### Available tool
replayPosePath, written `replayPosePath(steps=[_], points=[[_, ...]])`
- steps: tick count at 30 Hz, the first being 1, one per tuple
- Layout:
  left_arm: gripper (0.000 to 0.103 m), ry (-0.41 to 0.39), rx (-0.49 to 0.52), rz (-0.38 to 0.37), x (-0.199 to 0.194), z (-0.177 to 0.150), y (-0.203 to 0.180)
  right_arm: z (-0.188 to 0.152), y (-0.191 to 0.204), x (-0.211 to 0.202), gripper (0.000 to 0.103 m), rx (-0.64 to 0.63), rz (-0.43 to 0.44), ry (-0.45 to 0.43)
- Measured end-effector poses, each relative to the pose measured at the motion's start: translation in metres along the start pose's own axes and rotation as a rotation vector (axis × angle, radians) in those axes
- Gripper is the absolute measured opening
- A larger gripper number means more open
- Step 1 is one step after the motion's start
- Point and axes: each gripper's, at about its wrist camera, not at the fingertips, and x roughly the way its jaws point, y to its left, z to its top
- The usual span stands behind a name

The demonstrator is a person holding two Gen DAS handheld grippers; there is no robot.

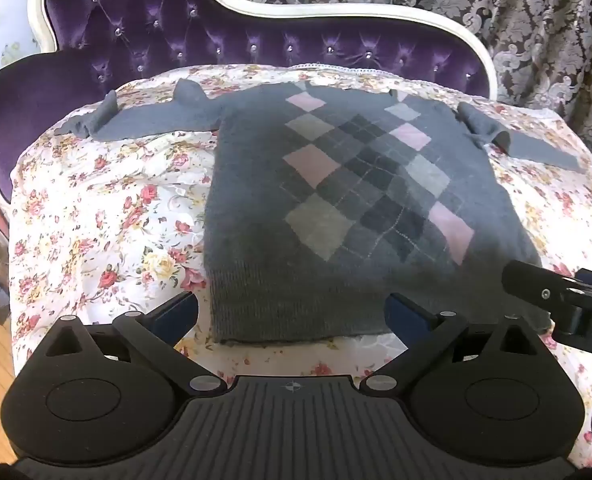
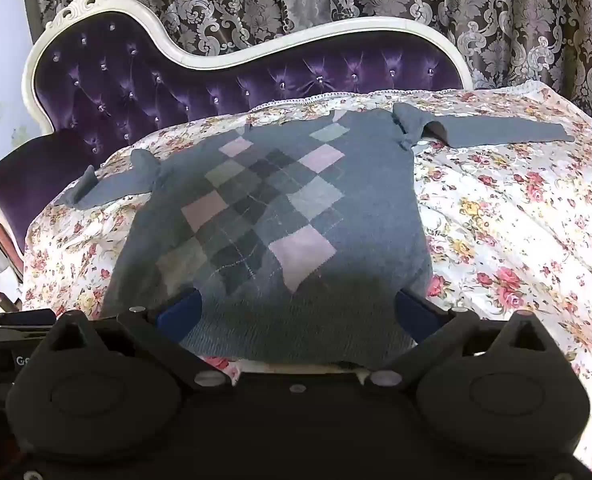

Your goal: Fold small clothes

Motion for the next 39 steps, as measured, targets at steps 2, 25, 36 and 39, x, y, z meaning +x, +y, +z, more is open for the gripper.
replayPosePath(steps=[2, 25, 36, 39], points=[[0.101, 0.003, 0.002, 0.012, 0.001, 0.0, -0.001, 0.001, 0.0, 0.0, 0.102, 0.01, 0.006, 0.01], [0.101, 0.015, -0.014, -0.002, 0.004, -0.003, 0.007, -0.009, -0.002, 0.006, 0.102, 0.025, 0.004, 0.045], [0.101, 0.022, -0.015, 0.0, 0.006, -0.004, 0.007, -0.007, -0.001, 0.007, 0.102, 0.028, 0.005, 0.049], [0.101, 0.023, -0.016, 0.0, 0.006, -0.004, 0.007, -0.008, 0.0, 0.007, 0.102, 0.03, 0.007, 0.05]])
